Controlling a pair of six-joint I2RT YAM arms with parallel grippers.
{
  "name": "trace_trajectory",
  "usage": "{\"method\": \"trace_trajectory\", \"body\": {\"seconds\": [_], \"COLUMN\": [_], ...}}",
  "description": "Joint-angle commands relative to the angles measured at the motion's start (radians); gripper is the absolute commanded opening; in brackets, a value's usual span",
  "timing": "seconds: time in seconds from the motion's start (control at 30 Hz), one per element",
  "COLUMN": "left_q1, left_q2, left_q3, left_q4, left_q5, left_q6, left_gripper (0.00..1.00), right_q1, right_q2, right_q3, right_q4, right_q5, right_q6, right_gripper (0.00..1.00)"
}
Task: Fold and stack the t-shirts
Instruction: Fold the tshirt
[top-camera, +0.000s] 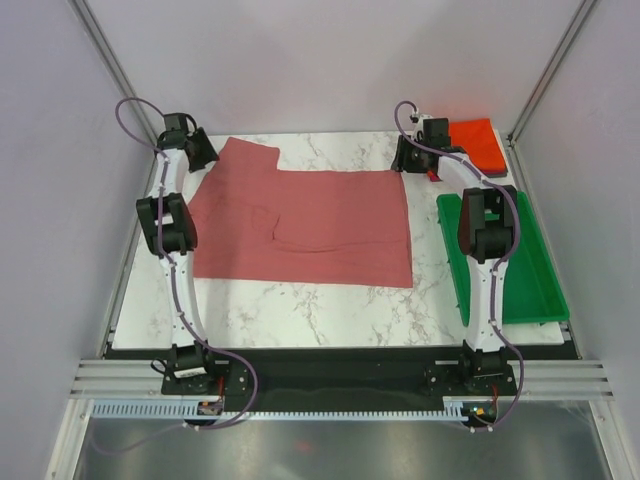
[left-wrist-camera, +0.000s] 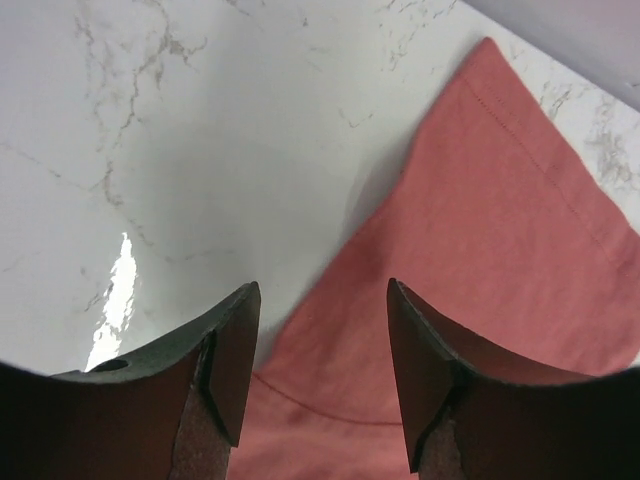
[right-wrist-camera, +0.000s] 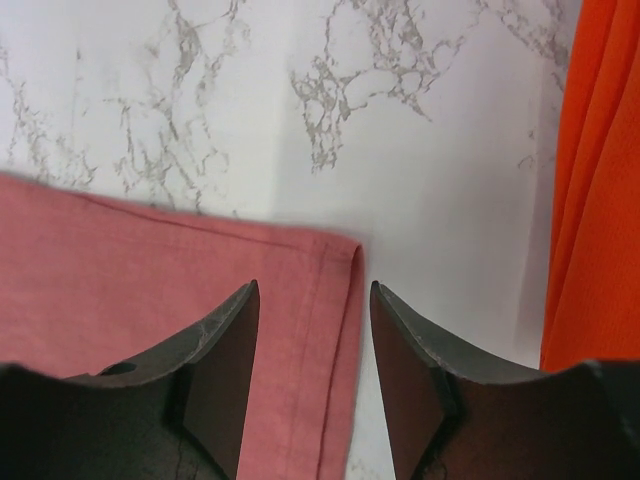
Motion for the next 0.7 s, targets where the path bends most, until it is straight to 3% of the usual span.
{"method": "trace_trajectory", "body": {"seconds": [0.0, 0.3, 0.5, 0.67], "left_q1": [0.003, 0.008, 0.009, 0.011], "left_q2": [0.038, 0.084, 0.094, 0.084], "left_q3": [0.059, 0.051, 0.040, 0.011], "left_q4": [0.097, 0.242, 0.274, 0.296], "left_q5": [0.048, 0.203, 0.273, 0.384], "left_q6": [0.017, -0.091, -0.128, -0.124], "left_gripper": [0.62, 0.62, 0.50, 0.34], "right_q1": [-0.020, -0.032, -0.040, -0.051], "right_q2": [0.047, 0.159, 0.177, 0.188], "right_q3": [0.091, 0.185, 0.215, 0.220], "right_q4": [0.030, -0.002, -0.010, -0.022], "right_q5": [-0.055, -0.112, -0.189, -0.226], "right_q6": [-0.042, -0.106, -0.123, -0.126], "right_gripper": [0.57, 0.59, 0.58, 0.52]}}
